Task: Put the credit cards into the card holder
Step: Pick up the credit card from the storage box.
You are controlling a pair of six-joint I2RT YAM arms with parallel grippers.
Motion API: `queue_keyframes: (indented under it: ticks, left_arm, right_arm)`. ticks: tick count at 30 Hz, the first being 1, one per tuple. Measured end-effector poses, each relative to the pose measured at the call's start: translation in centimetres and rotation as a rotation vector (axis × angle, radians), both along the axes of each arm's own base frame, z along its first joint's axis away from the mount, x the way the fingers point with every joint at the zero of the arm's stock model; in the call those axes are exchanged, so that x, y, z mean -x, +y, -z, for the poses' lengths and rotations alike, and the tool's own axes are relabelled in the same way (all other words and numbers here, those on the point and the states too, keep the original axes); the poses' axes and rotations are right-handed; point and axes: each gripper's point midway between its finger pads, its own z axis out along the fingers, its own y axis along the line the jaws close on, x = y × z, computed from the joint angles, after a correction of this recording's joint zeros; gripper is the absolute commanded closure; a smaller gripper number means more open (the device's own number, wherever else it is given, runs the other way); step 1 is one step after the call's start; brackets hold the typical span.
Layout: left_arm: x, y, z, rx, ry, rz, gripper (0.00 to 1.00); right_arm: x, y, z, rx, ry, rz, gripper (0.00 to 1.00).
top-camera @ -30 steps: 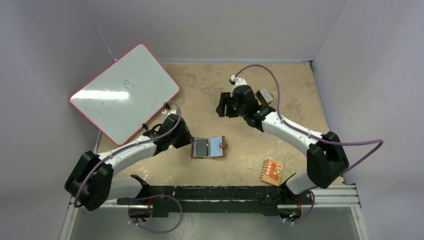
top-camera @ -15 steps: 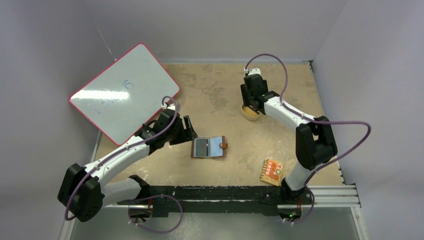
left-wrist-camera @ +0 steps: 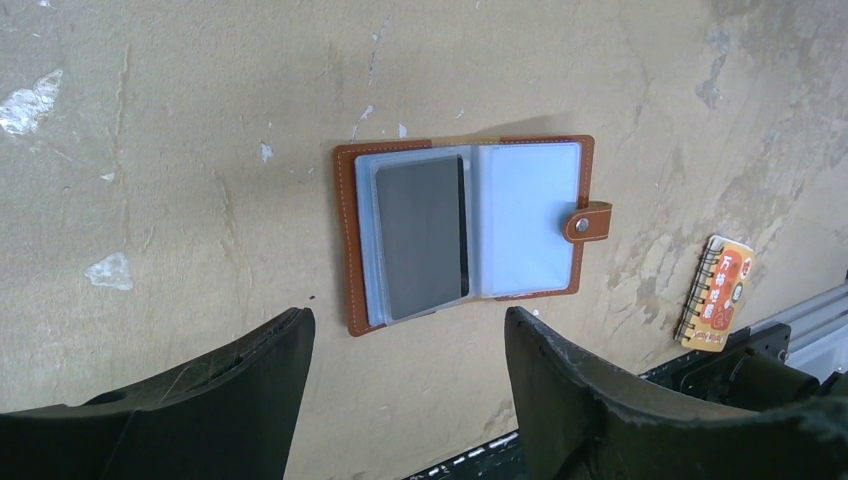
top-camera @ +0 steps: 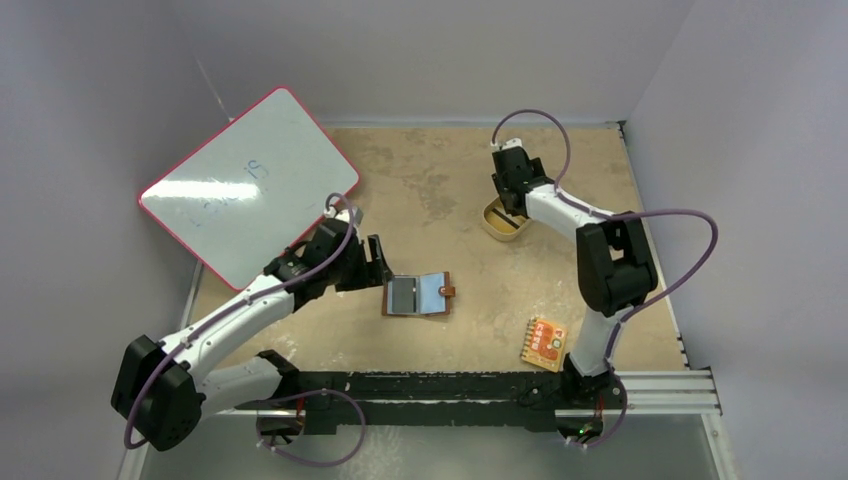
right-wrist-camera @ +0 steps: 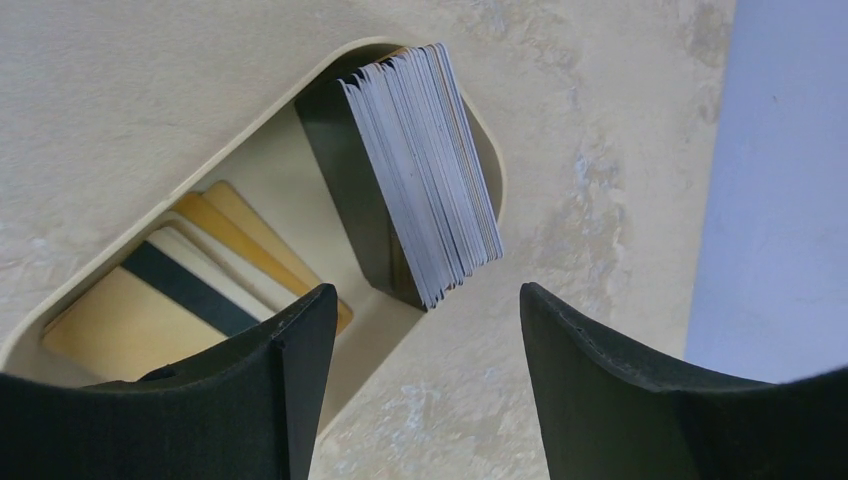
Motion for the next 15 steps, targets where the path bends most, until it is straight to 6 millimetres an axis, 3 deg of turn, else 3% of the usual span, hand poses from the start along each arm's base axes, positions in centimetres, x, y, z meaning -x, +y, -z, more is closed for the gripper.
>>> queue_keyframes:
  ticks: [7,15]
  left_arm:
    - [0.1,0.1,-0.7,0.013,-0.018,-0.001,0.31]
    - [0.1,0.0,-0.7,0.013,-0.019,-0.001,0.31]
  right_arm:
    - [-1.0,-1.6,1.5,0.083,0.040,0.014,0.36]
    - [-1.5,-1.9,1.9,0.114,0.047,0.017,0.45]
